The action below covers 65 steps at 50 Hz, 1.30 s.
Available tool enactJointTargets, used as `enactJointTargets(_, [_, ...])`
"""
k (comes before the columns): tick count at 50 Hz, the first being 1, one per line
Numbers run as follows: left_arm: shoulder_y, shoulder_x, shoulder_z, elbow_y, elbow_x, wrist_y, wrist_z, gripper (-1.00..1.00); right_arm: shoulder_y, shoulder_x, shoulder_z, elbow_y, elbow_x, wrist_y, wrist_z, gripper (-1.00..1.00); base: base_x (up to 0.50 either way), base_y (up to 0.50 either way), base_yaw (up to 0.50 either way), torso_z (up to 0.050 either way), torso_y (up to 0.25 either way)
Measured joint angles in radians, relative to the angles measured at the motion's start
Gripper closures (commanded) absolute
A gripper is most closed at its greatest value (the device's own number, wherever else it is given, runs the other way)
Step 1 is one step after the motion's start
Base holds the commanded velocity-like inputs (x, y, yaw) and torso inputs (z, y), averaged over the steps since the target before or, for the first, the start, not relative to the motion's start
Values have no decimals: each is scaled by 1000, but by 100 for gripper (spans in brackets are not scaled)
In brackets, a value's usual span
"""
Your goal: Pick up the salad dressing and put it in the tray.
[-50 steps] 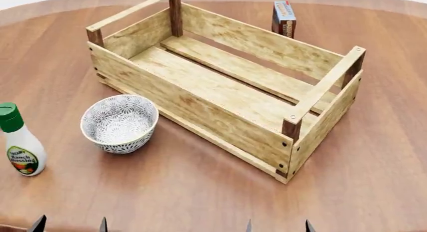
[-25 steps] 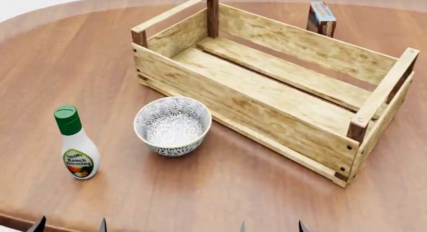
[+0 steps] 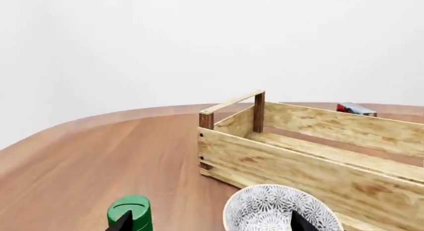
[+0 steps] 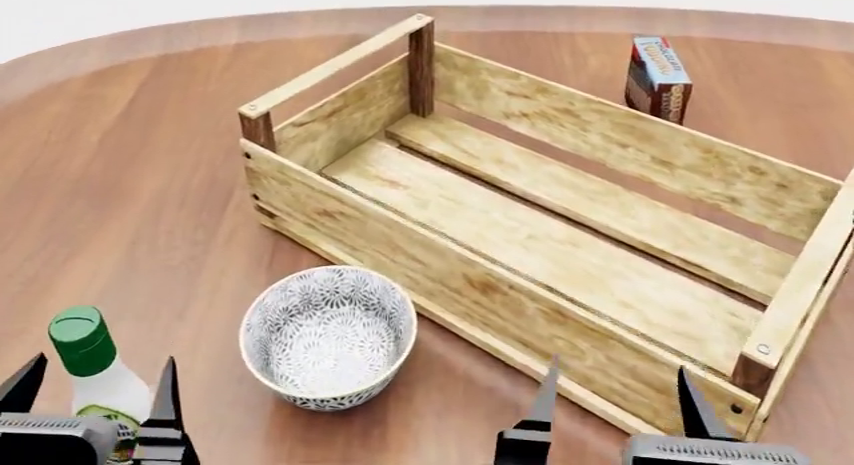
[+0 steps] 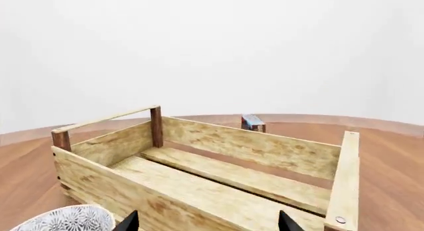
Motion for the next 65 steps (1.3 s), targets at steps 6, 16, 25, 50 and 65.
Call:
enactJointTargets(6, [-18,-24,-28,129,-44,-92,-5,-100,22,30,38,-137,45,98,17,-100,500,0,0,0,0])
enactJointTargets(16, [-49,-48,-73,246,-110,-194,-10,-100,52,63,87,-261,90,185,40,-100,500,0,0,0,0])
enactJointTargets(25, [-60,-62,-89,293,-133,-227,-15,-100,67,78,111,-308,104,210,57,-100,500,0,0,0,2])
enactJointTargets(50, [-63,-79,-86,313,-141,-222,-24,-100,73,72,143,-295,138,176,67,-100,210,-1,160,0,0])
enactJointTargets(65, [-56,-85,-84,310,-138,-207,-32,-100,64,72,144,-284,138,146,72,-100,0,0,500,0,0])
